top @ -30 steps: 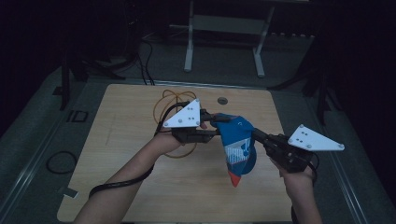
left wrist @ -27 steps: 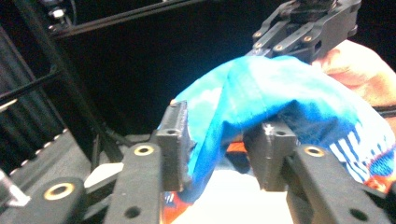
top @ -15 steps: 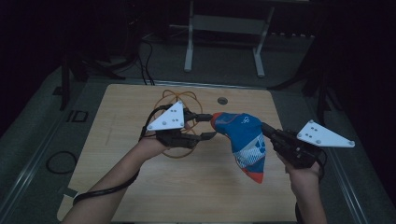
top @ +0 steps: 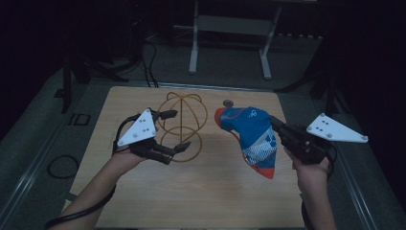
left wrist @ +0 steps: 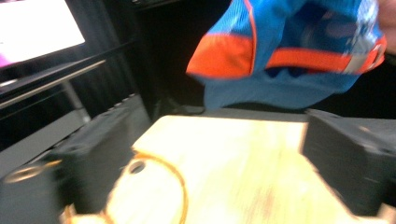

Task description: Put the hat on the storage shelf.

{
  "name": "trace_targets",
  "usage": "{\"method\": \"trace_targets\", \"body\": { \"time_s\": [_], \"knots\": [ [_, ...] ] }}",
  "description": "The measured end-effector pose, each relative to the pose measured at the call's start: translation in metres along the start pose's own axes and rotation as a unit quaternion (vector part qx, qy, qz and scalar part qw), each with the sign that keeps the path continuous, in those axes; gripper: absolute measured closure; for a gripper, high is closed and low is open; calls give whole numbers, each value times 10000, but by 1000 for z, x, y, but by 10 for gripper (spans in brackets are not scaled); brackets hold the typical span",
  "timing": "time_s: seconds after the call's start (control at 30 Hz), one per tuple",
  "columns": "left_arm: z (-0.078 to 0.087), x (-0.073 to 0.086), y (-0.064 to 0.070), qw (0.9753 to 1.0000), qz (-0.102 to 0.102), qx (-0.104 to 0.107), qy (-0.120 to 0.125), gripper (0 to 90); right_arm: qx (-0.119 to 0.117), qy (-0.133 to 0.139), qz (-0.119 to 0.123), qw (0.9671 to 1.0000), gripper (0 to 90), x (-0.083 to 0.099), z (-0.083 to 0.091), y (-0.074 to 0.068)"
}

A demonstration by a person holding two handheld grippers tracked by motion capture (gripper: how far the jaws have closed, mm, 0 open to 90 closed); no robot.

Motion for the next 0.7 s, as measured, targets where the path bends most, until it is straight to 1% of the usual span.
{"method": "trace_targets", "body": {
  "time_s": [0.07,0.1,0.23,0.27,0.33,0.37,0.47,0.5,0.57,0.6,0.63,0.7],
  "knots": [
    [8,7,-1,9998,60,-177,22,24,33,3,-10,10000,900,-4,-4,0],
    [12,10,-2,9996,99,-253,-28,21,33,9,-12,10000,900,-5,-6,0],
    [29,28,-7,9987,219,-462,-57,21,54,12,-32,10000,900,-12,-16,0],
    [33,33,-8,9983,266,-507,-47,21,52,24,-46,10000,900,-14,-19,0],
    [41,44,-8,9972,269,-689,-116,21,65,29,-50,10000,900,-19,-25,-1],
    [44,50,-8,9967,307,-737,-119,21,48,20,-78,10000,900,-21,-28,-1],
    [53,72,-6,9949,428,-899,-187,22,66,2,-85,9999,900,-27,-39,-3],
    [56,80,-4,9940,463,-969,-210,22,32,0,-107,9999,900,-30,-42,-4],
    [60,97,-2,9921,598,-1064,-279,22,40,-5,-95,9999,900,-34,-50,-5],
    [62,107,0,9911,685,-1110,-278,22,11,2,-110,9999,900,-36,-54,-6],
    [63,116,1,9897,776,-1154,-332,22,3,-1,-117,9999,900,-39,-57,-7],
    [66,132,5,9878,837,-1254,-391,22,-22,2,-133,9999,900,-44,-65,-10]
  ]
}}
Point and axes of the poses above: each handheld gripper's, and its own axes: z roughly backward along the jaws, x roughly out of its underside, y roughly to its right, the point moved 3 cm from there along -z, roughly forward along the jaws, and after that the axes turned 8 degrees about x, right-handed, at the moved point
